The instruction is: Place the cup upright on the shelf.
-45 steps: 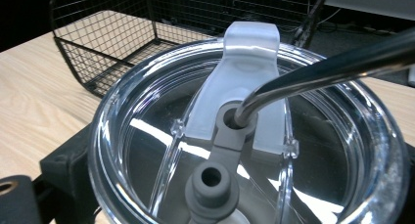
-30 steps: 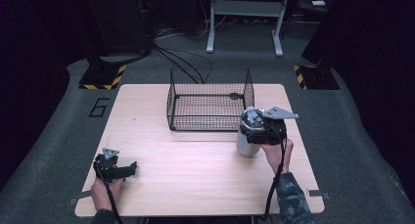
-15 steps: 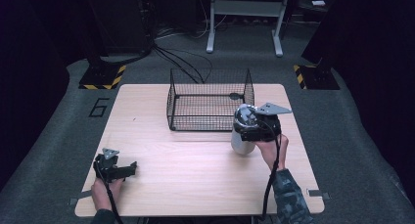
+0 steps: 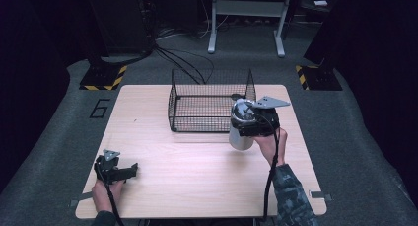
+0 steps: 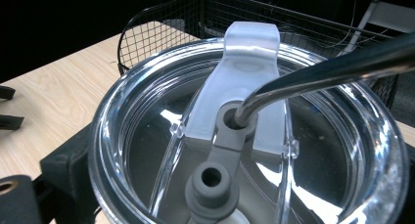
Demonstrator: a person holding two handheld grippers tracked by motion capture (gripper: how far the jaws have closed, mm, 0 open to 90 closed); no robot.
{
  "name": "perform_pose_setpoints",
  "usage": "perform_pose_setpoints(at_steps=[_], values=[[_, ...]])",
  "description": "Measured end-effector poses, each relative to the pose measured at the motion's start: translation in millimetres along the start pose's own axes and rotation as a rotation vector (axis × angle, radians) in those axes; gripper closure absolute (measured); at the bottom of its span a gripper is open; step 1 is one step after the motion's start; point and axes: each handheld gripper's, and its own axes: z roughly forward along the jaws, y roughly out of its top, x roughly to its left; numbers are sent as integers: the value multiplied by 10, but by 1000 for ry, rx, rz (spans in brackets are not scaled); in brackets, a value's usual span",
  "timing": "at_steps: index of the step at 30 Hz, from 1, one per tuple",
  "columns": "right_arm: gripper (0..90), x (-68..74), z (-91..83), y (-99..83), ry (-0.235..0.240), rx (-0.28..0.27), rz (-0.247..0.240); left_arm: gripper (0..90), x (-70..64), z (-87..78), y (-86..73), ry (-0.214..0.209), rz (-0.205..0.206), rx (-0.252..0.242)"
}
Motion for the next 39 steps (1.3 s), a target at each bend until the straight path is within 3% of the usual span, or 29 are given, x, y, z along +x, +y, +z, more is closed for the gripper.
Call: perform_pose_setpoints(at_steps=[20, 39], values=[[34, -33, 12, 336, -8, -2, -32, 11, -2, -2, -1, -1, -4, 3], [34, -75, 32, 614, -17, -16, -28, 12, -1, -2, -1, -1, -3, 3]])
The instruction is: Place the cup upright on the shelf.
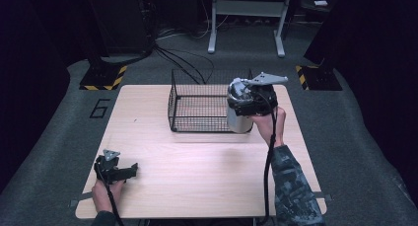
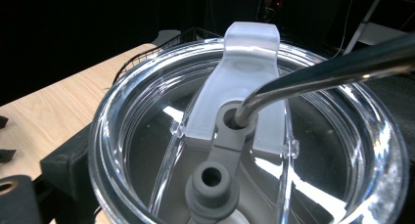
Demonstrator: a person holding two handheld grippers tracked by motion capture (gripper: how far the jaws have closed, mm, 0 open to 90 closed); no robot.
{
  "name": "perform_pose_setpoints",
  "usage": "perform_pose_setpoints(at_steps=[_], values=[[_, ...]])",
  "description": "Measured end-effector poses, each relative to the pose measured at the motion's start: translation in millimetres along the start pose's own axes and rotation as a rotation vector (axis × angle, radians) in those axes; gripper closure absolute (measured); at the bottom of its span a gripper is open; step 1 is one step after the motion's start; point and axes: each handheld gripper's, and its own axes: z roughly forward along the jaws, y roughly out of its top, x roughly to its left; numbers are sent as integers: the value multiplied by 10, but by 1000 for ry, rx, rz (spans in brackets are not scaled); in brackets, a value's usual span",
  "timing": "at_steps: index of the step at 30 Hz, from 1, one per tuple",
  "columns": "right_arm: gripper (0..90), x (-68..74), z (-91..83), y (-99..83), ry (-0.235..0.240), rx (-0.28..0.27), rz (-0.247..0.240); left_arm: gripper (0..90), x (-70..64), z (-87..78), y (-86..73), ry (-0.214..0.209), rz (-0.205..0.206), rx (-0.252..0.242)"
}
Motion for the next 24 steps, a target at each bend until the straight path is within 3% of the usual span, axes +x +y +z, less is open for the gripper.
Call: perform_pose_setpoints(at_steps=[24], values=[[34, -153, 332, 354, -17, 7, 20, 14, 2, -2, 0, -1, 3, 2]])
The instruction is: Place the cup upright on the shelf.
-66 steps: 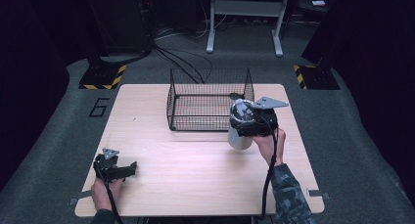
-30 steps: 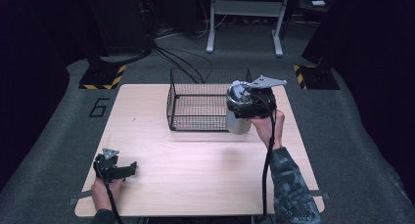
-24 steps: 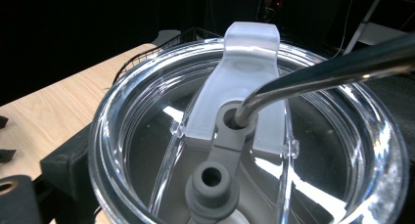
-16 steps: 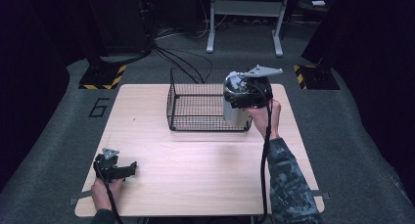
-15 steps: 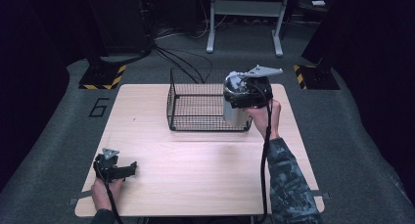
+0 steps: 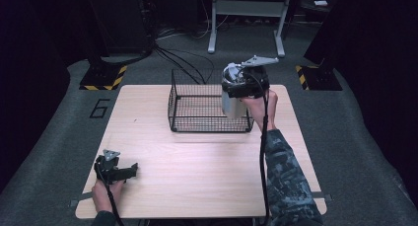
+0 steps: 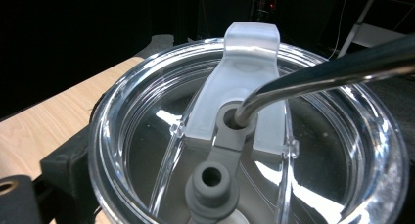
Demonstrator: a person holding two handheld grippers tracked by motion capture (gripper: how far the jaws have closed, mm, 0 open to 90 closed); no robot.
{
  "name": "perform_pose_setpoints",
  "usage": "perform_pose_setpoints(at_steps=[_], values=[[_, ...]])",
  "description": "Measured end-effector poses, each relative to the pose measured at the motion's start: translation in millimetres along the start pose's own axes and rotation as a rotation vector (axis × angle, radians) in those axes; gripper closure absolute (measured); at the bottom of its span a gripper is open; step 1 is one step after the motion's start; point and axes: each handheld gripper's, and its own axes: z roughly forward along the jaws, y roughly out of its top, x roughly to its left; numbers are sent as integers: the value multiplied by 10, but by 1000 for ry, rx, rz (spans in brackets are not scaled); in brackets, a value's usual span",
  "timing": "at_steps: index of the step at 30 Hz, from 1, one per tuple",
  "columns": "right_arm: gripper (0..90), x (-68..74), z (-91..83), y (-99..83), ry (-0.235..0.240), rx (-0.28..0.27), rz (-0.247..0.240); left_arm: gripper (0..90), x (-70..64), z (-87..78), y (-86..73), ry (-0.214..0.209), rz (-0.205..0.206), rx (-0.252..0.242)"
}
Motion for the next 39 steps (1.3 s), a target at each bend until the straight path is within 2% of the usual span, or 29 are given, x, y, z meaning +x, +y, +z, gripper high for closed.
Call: perform_pose_setpoints(at_steps=[9, 14, 20, 25, 33, 35, 39], values=[[34, -30, 155, 83, -16, -3, 13, 14, 0, 0, 0, 0, -1, 0], [34, -64, 266, 94, -19, -8, 0, 15, -1, -1, 0, 0, 0, 0], [34, -71, 394, 102, -32, -5, 24, 17, -1, -1, -1, -1, 1, -1], [34, -76, 471, 98, -37, 9, 21, 18, -3, -1, -1, -1, 0, -2], [34, -108, 617, 60, -60, 6, 50, 18, 0, 0, -1, -1, 4, -4], [34, -120, 679, 40, -72, 11, 67, 18, 0, 0, -1, 0, 4, -4], [34, -137, 776, 4, -71, 27, 68, 18, 3, -2, 0, -1, 8, -1]])
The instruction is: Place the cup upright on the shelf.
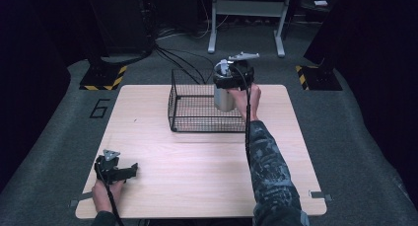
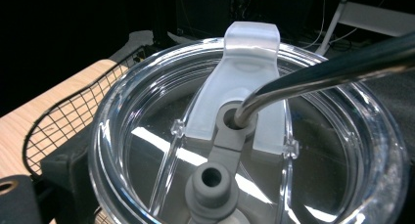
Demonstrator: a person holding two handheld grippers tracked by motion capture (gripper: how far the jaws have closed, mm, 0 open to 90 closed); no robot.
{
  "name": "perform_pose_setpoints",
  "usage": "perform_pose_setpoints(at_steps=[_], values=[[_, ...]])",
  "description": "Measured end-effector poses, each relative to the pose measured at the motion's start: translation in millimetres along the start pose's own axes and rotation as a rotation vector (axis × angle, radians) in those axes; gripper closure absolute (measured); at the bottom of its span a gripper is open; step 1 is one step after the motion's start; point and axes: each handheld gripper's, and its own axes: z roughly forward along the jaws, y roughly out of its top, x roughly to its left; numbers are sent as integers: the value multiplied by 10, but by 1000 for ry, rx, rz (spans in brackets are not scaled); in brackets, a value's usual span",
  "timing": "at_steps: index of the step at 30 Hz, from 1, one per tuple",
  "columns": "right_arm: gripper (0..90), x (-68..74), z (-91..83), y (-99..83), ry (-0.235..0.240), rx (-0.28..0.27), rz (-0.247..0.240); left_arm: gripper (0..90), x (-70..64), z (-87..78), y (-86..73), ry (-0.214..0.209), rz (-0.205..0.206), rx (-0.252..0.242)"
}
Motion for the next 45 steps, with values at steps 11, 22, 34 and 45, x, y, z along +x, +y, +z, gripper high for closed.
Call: perform_pose_setpoints(at_steps=[11, 22, 34, 45], values=[[34, 12, 170, -73, -16, 28, 27, 18, -1, 0, 0, -1, -1, -1], [34, -7, 320, -201, -18, 55, 40, 19, -2, -1, 0, -2, -2, 0], [34, 10, 475, -298, -15, 76, 61, 19, -5, 1, 0, -1, -6, -4], [33, 60, 558, -353, -9, 83, 63, 20, -6, 2, -1, -1, -7, -4]])
